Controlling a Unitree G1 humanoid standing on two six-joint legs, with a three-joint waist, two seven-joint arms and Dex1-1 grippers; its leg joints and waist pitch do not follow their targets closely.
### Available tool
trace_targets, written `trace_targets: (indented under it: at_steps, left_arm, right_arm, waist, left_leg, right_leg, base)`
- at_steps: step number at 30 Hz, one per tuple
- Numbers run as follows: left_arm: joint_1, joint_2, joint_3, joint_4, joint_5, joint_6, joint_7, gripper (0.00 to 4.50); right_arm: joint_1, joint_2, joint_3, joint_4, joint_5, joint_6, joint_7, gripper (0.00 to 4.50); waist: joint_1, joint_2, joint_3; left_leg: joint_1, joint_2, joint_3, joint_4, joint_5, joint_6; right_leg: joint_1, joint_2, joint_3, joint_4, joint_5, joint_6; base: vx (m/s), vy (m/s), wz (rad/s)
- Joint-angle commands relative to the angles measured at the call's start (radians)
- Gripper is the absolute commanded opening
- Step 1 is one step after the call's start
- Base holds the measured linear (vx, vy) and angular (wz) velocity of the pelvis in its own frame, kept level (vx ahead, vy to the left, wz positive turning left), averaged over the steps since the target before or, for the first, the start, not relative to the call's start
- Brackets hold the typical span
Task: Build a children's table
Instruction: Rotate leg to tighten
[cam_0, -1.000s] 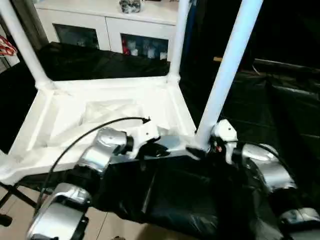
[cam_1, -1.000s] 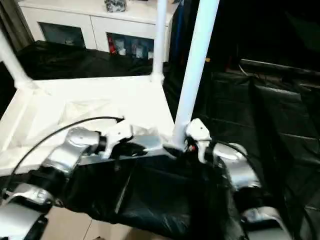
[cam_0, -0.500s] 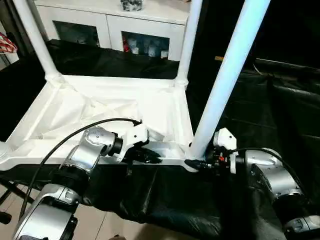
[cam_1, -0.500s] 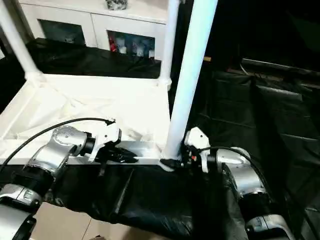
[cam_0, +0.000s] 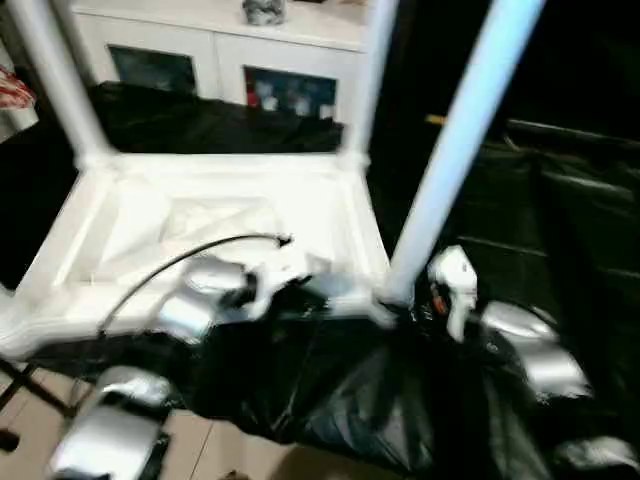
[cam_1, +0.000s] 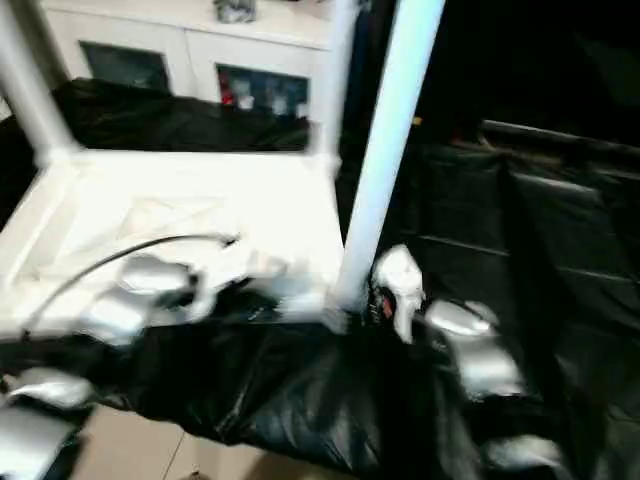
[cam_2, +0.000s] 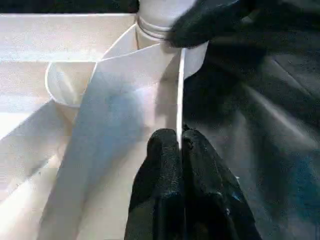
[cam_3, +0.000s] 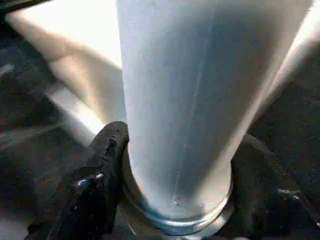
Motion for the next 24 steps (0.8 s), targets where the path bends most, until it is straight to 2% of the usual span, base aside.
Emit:
trace_targets:
  at_steps: [1, 2, 4, 5, 7, 10, 11, 12, 17, 21, 24]
  left_arm:
    - [-0.018, -0.105, 0.005, 0.009, -0.03, 0.023, 0.129, 0.0]
    - [-0.026, -0.141, 0.007, 0.017, -0.029, 0.036, 0.175, 0.0]
    - [-0.031, -0.171, 0.004, 0.022, -0.023, 0.042, 0.215, 0.0]
    - [-0.03, -0.186, -0.004, 0.021, -0.012, 0.04, 0.231, 0.0]
    - [-0.026, -0.2, -0.02, 0.018, 0.005, 0.033, 0.245, 0.0]
    - [-0.014, -0.221, -0.034, 0.01, 0.017, 0.03, 0.251, 0.0]
    - [-0.012, -0.222, -0.035, 0.008, 0.017, 0.03, 0.25, 0.0]
    - [-0.009, -0.22, -0.04, 0.004, 0.021, 0.029, 0.249, 0.0]
    - [0.009, -0.169, -0.06, -0.016, 0.027, -0.012, 0.191, 0.0]
    - [0.022, -0.118, -0.057, -0.036, 0.01, -0.038, 0.112, 0.0]
    - [0.029, -0.091, -0.053, -0.045, 0.0, -0.051, 0.069, 0.0]
  right_arm:
    - [-0.011, 0.078, 0.035, 0.036, -0.029, 0.033, -0.108, 2.65]
    - [-0.029, 0.114, 0.018, 0.061, -0.034, 0.057, -0.2, 2.65]
    - [-0.054, 0.144, 0.004, 0.102, -0.044, 0.07, -0.293, 2.65]
    - [-0.066, 0.166, -0.004, 0.122, -0.043, 0.068, -0.326, 2.65]
    - [-0.075, 0.194, -0.003, 0.136, -0.047, 0.051, -0.35, 2.65]
    - [-0.089, 0.239, -0.001, 0.155, -0.05, 0.011, -0.365, 2.65]
    - [-0.091, 0.243, -0.001, 0.155, -0.048, 0.01, -0.363, 3.2]
    - [-0.093, 0.248, 0.0, 0.156, -0.046, 0.01, -0.361, 3.34]
    - [-0.088, 0.215, -0.01, 0.131, -0.011, 0.017, -0.265, 3.73]
    - [-0.07, 0.141, 0.002, 0.106, -0.012, 0.004, -0.156, 4.17]
    - [-0.05, 0.096, 0.014, 0.074, 0.001, 0.007, -0.059, 4.17]
  waist:
    - [-0.001, -0.012, -0.043]
    - [-0.002, -0.01, -0.043]
    - [-0.004, -0.011, -0.047]
    - [-0.004, -0.007, -0.047]
    - [-0.004, -0.008, -0.049]
    - [-0.001, -0.005, -0.052]
    - [-0.002, -0.004, -0.052]
    - [-0.002, -0.004, -0.051]
    - [-0.004, -0.001, -0.05]
    - [-0.003, -0.002, -0.054]
    - [0.0, -0.001, -0.054]
  left_leg:
    - [0.003, 0.025, -0.008, -0.071, -0.284, 0.02]
    - [0.004, 0.025, -0.008, -0.071, -0.282, 0.021]
    - [-0.001, 0.023, -0.009, -0.071, -0.259, 0.016]
    - [0.001, 0.023, -0.008, -0.07, -0.252, 0.019]
    - [-0.002, 0.022, -0.006, -0.067, -0.241, 0.028]
    - [-0.001, 0.022, -0.003, -0.066, -0.224, 0.039]
    - [-0.003, 0.022, -0.003, -0.067, -0.223, 0.042]
    - [-0.003, 0.022, -0.004, -0.067, -0.224, 0.044]
    - [-0.002, 0.024, -0.005, -0.07, -0.258, 0.043]
    - [-0.004, 0.024, -0.003, -0.065, -0.217, 0.06]
    - [-0.004, 0.024, 0.0, -0.063, -0.199, 0.075]
  right_leg:
    - [0.038, -0.067, 0.04, -0.092, -0.434, -0.139]
    - [0.034, -0.067, 0.042, -0.093, -0.434, -0.137]
    - [0.04, -0.066, 0.04, -0.089, -0.414, -0.134]
    - [0.038, -0.065, 0.041, -0.088, -0.389, -0.14]
    - [0.04, -0.064, 0.042, -0.085, -0.346, -0.151]
    - [0.041, -0.064, 0.042, -0.081, -0.289, -0.164]
    - [0.043, -0.063, 0.042, -0.079, -0.278, -0.168]
    - [0.043, -0.062, 0.041, -0.08, -0.277, -0.169]
    - [0.043, -0.064, 0.042, -0.084, -0.311, -0.16]
    - [0.048, -0.063, 0.042, -0.075, -0.229, -0.184]
    - [0.048, -0.062, 0.042, -0.074, -0.203, -0.196]
  base:
    - [0.0, 0.0, 0.0]
    - [0.0, 0.0, 0.0]
    - [0.0, 0.0, 0.0]
    - [0.0, 0.0, 0.0]
    - [0.0, 0.0, 0.0]
    - [0.0, 0.0, 0.0]
    - [0.0, 0.0, 0.0]
    - [0.0, 0.0, 0.0]
    - [0.0, 0.0, 0.0]
    - [0.0, 0.0, 0.0]
    - [0.0, 0.0, 0.0]
